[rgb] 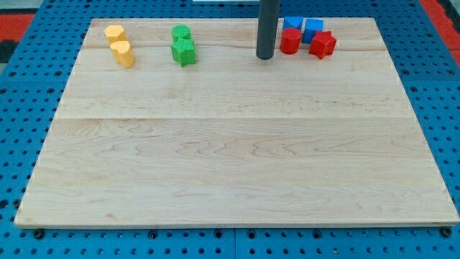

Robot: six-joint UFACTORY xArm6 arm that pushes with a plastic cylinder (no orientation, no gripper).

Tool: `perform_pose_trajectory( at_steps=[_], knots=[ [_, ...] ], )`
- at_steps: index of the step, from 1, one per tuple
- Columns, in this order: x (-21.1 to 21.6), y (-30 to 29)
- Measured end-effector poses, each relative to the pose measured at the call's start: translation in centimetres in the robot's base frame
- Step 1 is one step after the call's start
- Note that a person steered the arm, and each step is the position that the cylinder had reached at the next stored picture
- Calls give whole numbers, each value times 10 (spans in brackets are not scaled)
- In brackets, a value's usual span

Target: Place your arm horizontally to the green circle

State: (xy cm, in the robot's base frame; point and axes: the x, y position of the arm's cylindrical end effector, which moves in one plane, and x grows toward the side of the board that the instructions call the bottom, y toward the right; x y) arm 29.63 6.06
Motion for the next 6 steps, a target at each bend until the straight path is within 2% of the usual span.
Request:
perform_pose_trajectory(
  at_steps=[2, 4, 6],
  knots=[
    [1, -1],
    [-10, -31],
    [-54, -121]
  ],
)
